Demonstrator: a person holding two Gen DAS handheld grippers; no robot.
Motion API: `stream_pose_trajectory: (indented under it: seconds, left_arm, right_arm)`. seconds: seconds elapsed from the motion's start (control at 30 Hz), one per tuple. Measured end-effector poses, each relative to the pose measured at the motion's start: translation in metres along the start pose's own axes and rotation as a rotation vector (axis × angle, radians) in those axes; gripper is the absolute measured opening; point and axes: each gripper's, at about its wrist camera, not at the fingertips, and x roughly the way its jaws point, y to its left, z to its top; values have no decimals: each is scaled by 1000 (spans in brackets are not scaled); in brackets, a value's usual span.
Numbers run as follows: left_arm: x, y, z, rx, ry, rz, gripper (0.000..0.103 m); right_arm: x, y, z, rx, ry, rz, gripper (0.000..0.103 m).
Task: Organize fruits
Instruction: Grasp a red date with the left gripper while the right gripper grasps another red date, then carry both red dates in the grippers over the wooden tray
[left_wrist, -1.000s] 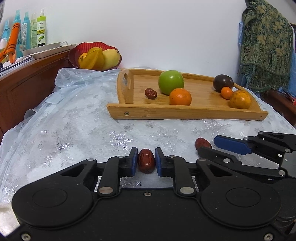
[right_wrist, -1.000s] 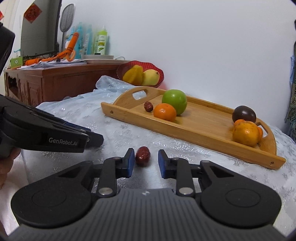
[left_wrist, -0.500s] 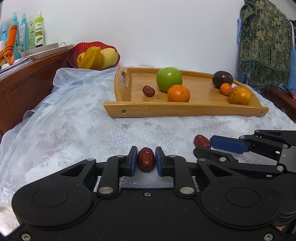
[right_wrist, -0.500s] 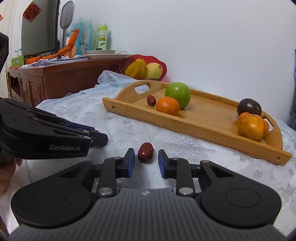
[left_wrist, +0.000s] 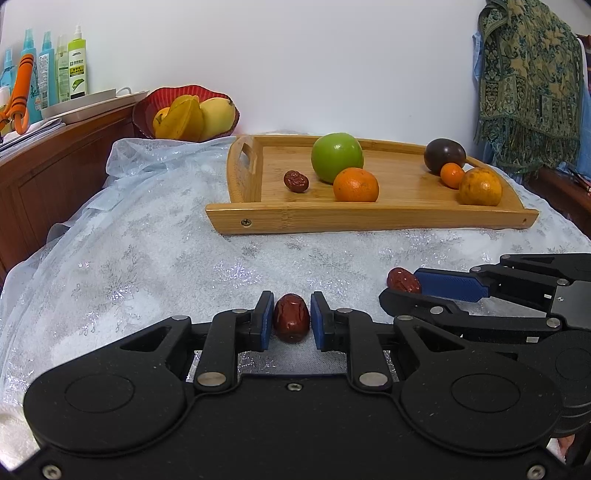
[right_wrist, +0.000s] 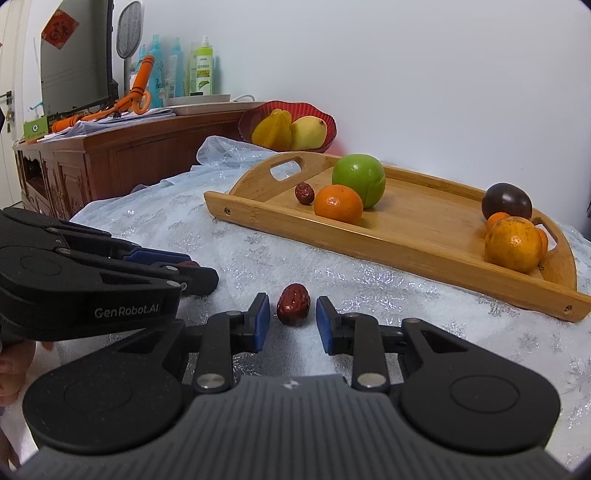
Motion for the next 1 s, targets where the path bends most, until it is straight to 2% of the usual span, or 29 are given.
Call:
stream_pose_trajectory:
  seconds: [0.33, 0.43, 0.77, 1.0]
  left_arm:
    - [0, 0, 0, 8, 0, 0, 20]
    - [0, 0, 0, 4, -3, 1, 20]
    - [-3, -4, 3, 17, -13, -6, 19]
    - [-4, -11, 10, 32, -13, 16, 19]
  right_arm:
    - [-2, 0, -1, -2, -13, -7, 31]
    - [-3, 0, -1, -2, -19, -10, 22]
    - [-6, -1, -2, 9, -41, -22, 22]
    - [-13, -2, -1, 23, -76, -67, 22]
